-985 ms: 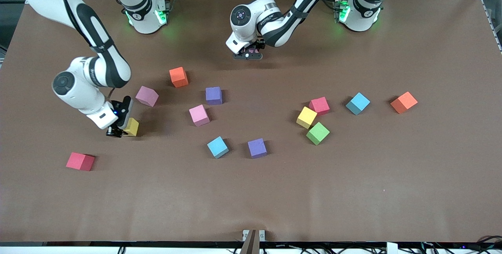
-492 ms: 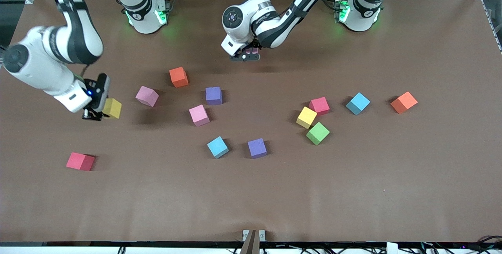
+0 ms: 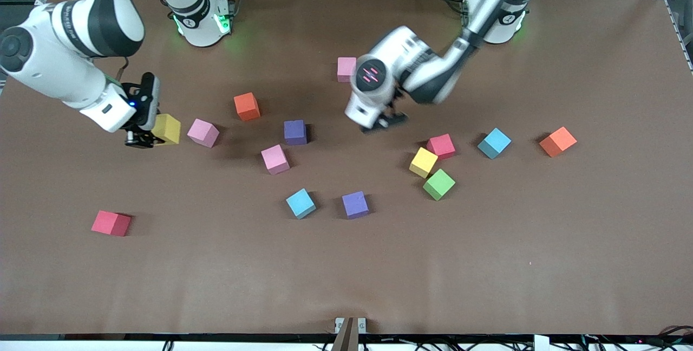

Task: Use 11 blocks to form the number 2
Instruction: 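Place the lavender cube mid-table with the left gripper while the right lifts yellow, then grasp the magenta cube with the left gripper while the right carries yellow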

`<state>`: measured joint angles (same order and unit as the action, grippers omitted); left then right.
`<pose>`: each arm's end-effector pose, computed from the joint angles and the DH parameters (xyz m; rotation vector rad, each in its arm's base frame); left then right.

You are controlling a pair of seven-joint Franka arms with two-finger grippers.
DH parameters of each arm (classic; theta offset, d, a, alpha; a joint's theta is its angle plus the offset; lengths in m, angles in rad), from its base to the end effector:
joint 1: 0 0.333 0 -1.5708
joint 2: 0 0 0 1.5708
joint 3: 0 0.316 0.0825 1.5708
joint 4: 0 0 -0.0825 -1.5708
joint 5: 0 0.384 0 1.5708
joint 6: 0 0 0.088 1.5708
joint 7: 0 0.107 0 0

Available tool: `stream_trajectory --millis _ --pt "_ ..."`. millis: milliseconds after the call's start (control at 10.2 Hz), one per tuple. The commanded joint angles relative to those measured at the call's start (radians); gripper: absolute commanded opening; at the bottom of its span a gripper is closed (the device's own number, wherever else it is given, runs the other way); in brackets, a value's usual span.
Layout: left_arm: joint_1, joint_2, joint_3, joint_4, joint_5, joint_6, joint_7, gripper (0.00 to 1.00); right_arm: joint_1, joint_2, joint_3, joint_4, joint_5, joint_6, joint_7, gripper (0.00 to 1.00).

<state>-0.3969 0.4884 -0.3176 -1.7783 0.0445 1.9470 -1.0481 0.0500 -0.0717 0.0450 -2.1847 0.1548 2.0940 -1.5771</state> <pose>0.4788 -0.3940 0.2745 -2.9196 -0.4771 0.4088 0.5143 0.0568 0.4184 -2.1189 -2.1670 -0.1121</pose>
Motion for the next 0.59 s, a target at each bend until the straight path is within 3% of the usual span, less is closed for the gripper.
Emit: stream_trajectory --millis 0,197,492 --pt "0.16 -0.01 -0.015 -0.012 0.087 -0.02 0.077 1.0 0.08 0.012 -0.004 0.031 0.015 -0.005 0.131 0.31" --pt "0.278 -0.016 -0.023 -0.024 0.118 -0.013 0.196 1.0 0.148 0.01 -0.002 0.028 0.015 -0.015 0.303 0.31" --pt "0.329 -0.068 -0.031 -0.099 0.118 -0.01 0.315 1.0 0.236 0.007 -0.002 0.01 0.005 -0.006 0.43 0.31"
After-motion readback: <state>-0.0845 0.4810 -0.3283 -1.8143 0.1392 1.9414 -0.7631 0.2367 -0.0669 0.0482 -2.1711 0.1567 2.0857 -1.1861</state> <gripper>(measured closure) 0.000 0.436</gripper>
